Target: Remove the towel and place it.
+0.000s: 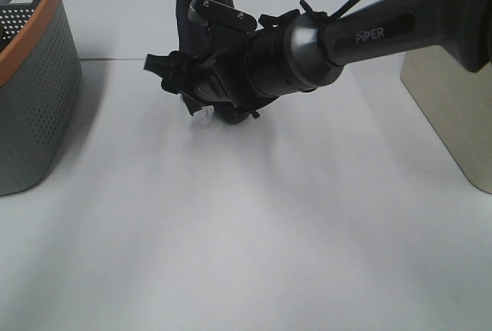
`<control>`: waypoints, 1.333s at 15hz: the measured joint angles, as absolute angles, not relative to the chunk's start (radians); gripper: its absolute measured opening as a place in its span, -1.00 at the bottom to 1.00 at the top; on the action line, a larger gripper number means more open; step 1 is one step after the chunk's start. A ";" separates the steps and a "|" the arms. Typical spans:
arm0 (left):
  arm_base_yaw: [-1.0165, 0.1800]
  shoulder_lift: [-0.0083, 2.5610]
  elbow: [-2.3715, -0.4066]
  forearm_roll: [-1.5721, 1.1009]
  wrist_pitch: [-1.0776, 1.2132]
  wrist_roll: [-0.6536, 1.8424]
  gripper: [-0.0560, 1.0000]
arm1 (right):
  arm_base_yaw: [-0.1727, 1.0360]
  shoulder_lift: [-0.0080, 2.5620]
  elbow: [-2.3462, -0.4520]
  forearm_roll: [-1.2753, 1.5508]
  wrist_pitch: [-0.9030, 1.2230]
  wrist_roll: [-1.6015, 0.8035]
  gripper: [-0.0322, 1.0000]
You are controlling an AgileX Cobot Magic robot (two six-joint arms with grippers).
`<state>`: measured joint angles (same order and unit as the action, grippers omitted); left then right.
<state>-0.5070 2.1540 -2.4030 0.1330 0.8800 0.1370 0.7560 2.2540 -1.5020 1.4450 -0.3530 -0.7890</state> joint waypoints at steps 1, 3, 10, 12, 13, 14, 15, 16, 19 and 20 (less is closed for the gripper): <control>-0.507 2.154 -2.403 0.133 0.880 0.137 -0.89 | 0.756 2.267 -1.520 1.439 -0.364 -0.789 0.35; -0.507 2.154 -2.403 0.133 0.880 0.139 -0.89 | 0.756 2.320 -1.565 1.434 -0.369 -0.790 0.28; -0.507 2.154 -2.403 0.139 0.881 0.140 -0.89 | 0.756 2.324 -1.561 1.564 -0.419 -1.016 -0.46; -0.507 2.154 -2.403 0.145 0.890 0.140 -0.89 | 0.756 2.320 -1.561 1.700 -0.477 -1.225 -0.77; -0.507 2.154 -2.403 0.147 0.894 0.140 -0.89 | 0.756 2.312 -1.557 1.724 -0.488 -1.346 -0.89; -0.507 2.154 -2.403 0.159 0.896 0.140 -0.89 | 0.756 2.296 -1.550 1.733 -0.490 -1.447 -0.89; -0.507 2.154 -2.403 0.177 0.904 0.140 -0.89 | 0.756 2.271 -1.538 1.736 -0.493 -1.528 -0.89; -0.507 2.154 -2.403 0.202 0.918 0.140 -0.89 | 0.756 2.238 -1.517 1.741 -0.498 -1.590 -0.89; -0.507 2.154 -2.403 0.256 0.992 0.153 -0.89 | 0.756 2.144 -1.438 1.745 -0.534 -1.711 -0.89; -0.507 2.154 -2.403 0.257 1.003 0.158 -0.89 | 0.756 2.128 -1.424 1.746 -0.545 -1.725 -0.89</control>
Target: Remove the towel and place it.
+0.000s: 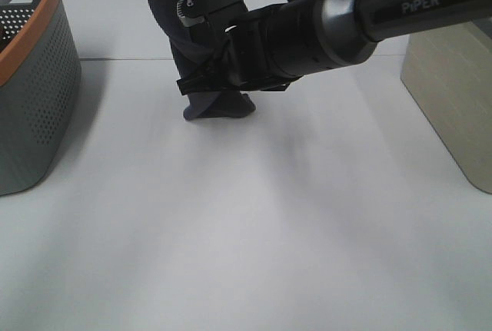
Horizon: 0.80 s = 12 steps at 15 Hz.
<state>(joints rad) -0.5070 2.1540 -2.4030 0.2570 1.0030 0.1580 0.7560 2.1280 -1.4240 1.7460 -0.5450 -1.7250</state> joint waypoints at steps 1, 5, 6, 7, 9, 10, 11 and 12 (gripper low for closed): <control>-0.507 2.154 -2.403 0.256 1.040 0.173 -0.89 | 0.756 2.099 -1.399 1.747 -0.583 -1.760 -0.89; -0.507 2.154 -2.403 0.256 1.217 0.222 -0.89 | 0.756 1.907 -1.290 1.750 -0.818 -1.924 -0.89; -0.507 2.154 -2.403 0.256 1.218 0.184 -0.89 | 0.756 1.869 -1.277 1.750 -0.842 -1.956 -0.89; -0.507 2.153 -2.403 0.261 1.218 0.127 -0.89 | 0.756 1.833 -1.269 1.751 -0.861 -1.990 -0.89; -0.507 2.149 -2.404 0.282 1.219 0.038 -0.89 | 0.756 1.791 -1.267 1.750 -0.921 -2.045 -0.89; -0.507 2.144 -2.404 0.295 1.219 0.020 -0.89 | 0.756 1.786 -1.267 1.750 -0.953 -2.068 -0.89; -0.507 2.134 -2.404 0.297 1.219 0.012 -0.89 | 0.756 1.784 -1.266 1.751 -0.980 -2.090 -0.89; -0.507 2.127 -2.404 0.297 1.219 0.010 -0.89 | 0.756 1.784 -1.266 1.751 -0.991 -2.098 -0.89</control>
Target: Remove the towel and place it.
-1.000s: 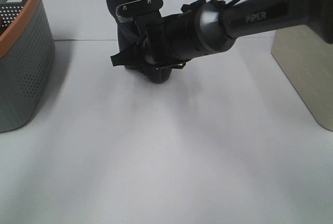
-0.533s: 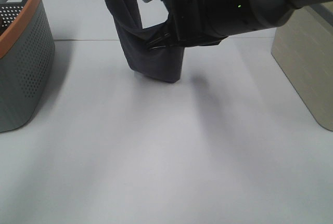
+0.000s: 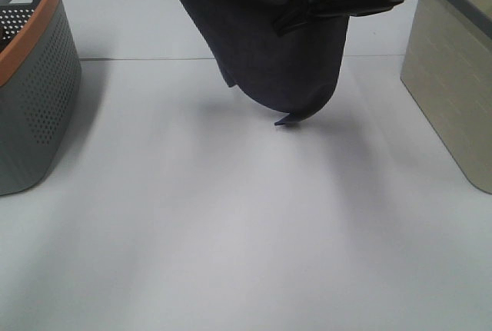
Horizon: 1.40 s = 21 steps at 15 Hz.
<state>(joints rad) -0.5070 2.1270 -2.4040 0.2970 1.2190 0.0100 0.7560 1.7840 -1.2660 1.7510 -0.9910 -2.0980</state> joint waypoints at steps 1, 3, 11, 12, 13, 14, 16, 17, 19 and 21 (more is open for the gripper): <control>-0.507 2.111 -2.404 0.291 1.219 0.000 -0.89 | 0.756 1.784 -1.266 1.751 -1.000 -2.109 -0.89; -0.507 2.082 -2.405 0.231 1.219 -0.016 -0.89 | 0.756 1.782 -1.263 1.751 -1.002 -2.119 -0.89; -0.400 2.070 -2.411 0.066 1.219 -0.163 -0.89 | 0.756 1.715 -1.230 1.751 -0.990 -2.093 -0.89; -0.400 2.075 -2.411 0.063 1.219 -0.165 -0.89 | 0.756 1.710 -1.229 1.751 -0.967 -2.075 -0.89; -0.400 2.086 -2.411 0.063 1.219 -0.171 -0.89 | 0.756 1.710 -1.228 1.740 -0.944 -2.064 -0.89; -0.400 2.100 -2.411 0.069 1.207 -0.181 -0.89 | 0.745 1.712 -1.228 1.680 -0.910 -2.025 -0.89; -0.400 2.142 -2.411 0.084 1.080 -0.219 -0.89 | 0.667 1.712 -1.228 1.592 -0.825 -1.911 -0.89; -0.400 2.156 -2.411 0.087 1.014 -0.222 -0.89 | 0.613 1.712 -1.228 1.567 -0.766 -1.868 -0.89; -0.400 2.184 -2.411 0.112 0.841 -0.252 -0.89 | 0.512 1.716 -1.233 1.490 -0.602 -1.737 -0.89; -0.400 2.213 -2.411 0.144 0.726 -0.271 -0.89 | 0.431 1.747 -1.278 1.403 -0.492 -1.608 -0.89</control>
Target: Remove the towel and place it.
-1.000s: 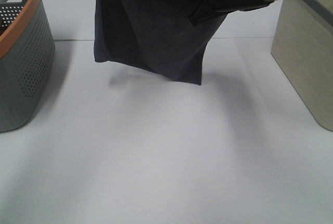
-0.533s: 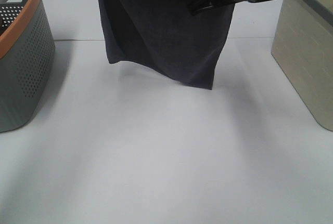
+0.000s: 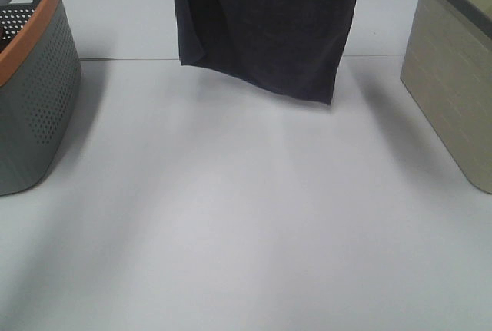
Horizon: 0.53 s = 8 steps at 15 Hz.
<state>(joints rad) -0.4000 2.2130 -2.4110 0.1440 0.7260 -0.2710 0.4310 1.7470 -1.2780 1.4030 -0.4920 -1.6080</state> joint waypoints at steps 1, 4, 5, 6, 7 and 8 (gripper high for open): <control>-0.400 2.230 -2.411 0.165 0.673 -0.280 -0.89 | 0.389 1.775 -1.326 1.357 -0.444 -1.555 -0.89; -0.400 2.299 -2.411 0.186 0.597 -0.282 -0.89 | 0.336 1.882 -1.482 1.305 -0.361 -1.523 -0.89; -0.400 2.319 -2.411 0.188 0.578 -0.283 -0.89 | 0.336 1.920 -1.523 1.291 -0.336 -1.527 -0.89; -0.400 2.335 -2.410 0.190 0.553 -0.284 -0.89 | 0.336 1.949 -1.547 1.281 -0.323 -1.528 -0.89; -0.400 2.347 -2.410 0.192 0.534 -0.292 -0.89 | 0.336 1.968 -1.552 1.278 -0.312 -1.529 -0.89; -0.400 2.353 -2.410 0.192 0.532 -0.303 -0.89 | 0.336 1.973 -1.552 1.290 -0.295 -1.529 -0.89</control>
<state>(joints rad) -0.4000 2.3530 -2.4100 0.1920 0.5320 -0.3030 0.3360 1.9730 -1.5520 1.2900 -0.2950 -1.5290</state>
